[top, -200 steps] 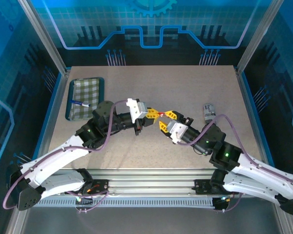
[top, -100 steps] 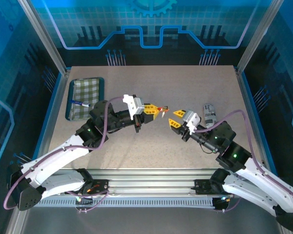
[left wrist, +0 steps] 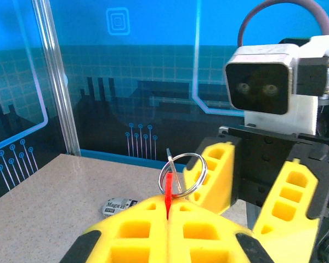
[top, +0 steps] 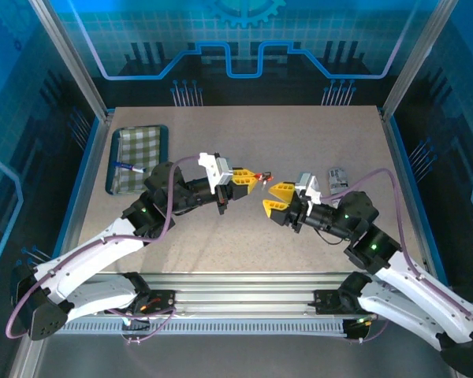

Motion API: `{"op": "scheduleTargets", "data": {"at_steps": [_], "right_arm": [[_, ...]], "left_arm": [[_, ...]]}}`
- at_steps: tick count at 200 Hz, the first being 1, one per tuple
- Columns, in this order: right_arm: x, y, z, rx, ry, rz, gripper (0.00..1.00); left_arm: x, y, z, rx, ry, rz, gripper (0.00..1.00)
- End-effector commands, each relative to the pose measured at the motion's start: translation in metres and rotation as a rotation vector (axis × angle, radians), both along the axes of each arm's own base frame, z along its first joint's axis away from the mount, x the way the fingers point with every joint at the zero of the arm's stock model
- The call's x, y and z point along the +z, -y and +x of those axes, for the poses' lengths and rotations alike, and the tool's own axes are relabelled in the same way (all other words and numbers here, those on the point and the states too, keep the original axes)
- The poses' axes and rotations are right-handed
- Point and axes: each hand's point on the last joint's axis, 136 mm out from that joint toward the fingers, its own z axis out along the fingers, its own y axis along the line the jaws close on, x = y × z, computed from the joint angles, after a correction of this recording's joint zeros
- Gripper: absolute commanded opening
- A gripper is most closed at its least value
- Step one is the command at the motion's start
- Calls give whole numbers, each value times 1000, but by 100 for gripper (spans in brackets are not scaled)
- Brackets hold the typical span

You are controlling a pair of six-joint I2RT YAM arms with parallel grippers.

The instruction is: Remove the keys from the keyring

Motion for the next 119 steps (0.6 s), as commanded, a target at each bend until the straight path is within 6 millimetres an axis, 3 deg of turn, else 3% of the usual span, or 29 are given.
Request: {"op": "scheduleTargets", "data": {"at_steps": [1, 50, 119], "right_arm": [[24, 3, -1, 33, -1, 103, 38], [23, -5, 2, 88, -54, 116, 28], [32, -6, 8, 102, -54, 173, 31]], "left_arm": [[3, 0, -3, -25, 14, -18, 0], [2, 0, -4, -27, 22, -17, 0], [-1, 0, -4, -31, 26, -7, 0]]}}
